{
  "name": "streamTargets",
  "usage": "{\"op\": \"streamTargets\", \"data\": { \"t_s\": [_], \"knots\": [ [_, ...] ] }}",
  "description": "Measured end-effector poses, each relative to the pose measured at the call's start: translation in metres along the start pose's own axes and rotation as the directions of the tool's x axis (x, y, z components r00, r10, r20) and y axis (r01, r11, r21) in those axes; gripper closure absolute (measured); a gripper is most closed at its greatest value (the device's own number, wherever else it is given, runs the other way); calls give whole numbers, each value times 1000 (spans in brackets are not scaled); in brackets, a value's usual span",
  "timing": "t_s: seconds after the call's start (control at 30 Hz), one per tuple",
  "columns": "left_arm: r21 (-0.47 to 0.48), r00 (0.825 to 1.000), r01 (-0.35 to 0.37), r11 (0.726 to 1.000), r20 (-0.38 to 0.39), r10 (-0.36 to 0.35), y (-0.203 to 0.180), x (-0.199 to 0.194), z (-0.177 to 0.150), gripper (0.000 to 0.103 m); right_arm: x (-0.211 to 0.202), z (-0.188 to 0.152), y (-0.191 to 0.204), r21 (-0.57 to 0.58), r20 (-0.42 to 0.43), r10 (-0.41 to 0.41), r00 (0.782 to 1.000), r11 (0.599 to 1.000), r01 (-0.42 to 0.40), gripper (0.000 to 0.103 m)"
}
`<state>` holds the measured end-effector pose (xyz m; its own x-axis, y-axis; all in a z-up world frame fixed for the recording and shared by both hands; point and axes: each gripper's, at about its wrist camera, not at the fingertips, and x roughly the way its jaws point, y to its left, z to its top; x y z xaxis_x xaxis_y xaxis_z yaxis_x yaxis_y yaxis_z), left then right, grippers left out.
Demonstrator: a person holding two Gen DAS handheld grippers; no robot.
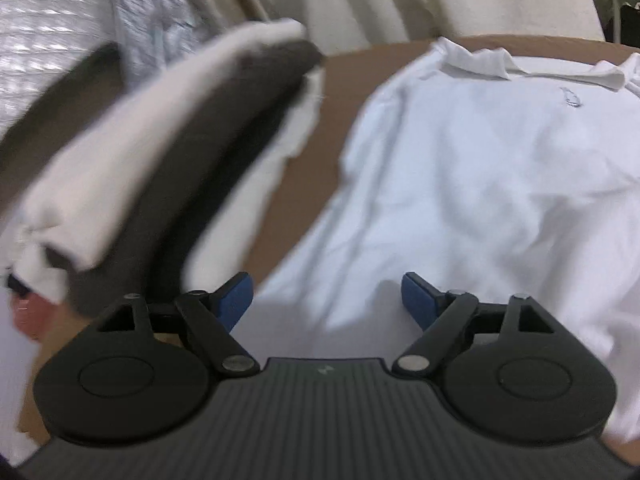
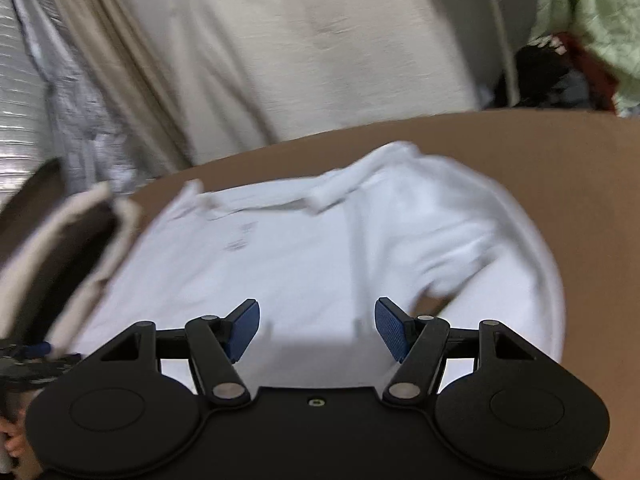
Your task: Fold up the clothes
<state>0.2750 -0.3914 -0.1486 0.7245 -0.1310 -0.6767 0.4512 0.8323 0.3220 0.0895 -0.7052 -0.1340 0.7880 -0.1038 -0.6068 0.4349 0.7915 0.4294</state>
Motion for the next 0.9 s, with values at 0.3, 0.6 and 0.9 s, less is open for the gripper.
{"op": "streamTargets", "data": {
  "t_s": [0.3,0.6,0.9],
  "knots": [
    [-202,961,175,964,-178,-212,34,-6,-34,8,-12,-80,102,-280,-160,120,980,946,-162,34],
    [-237,955,213,948,-156,-254,36,8,-34,8,28,-142,158,-697,-193,-101,976,715,-64,64],
    [-355,832,555,752,224,-508,59,-30,-24,8,52,-36,80,-362,53,-144,988,920,153,94]
  ]
}}
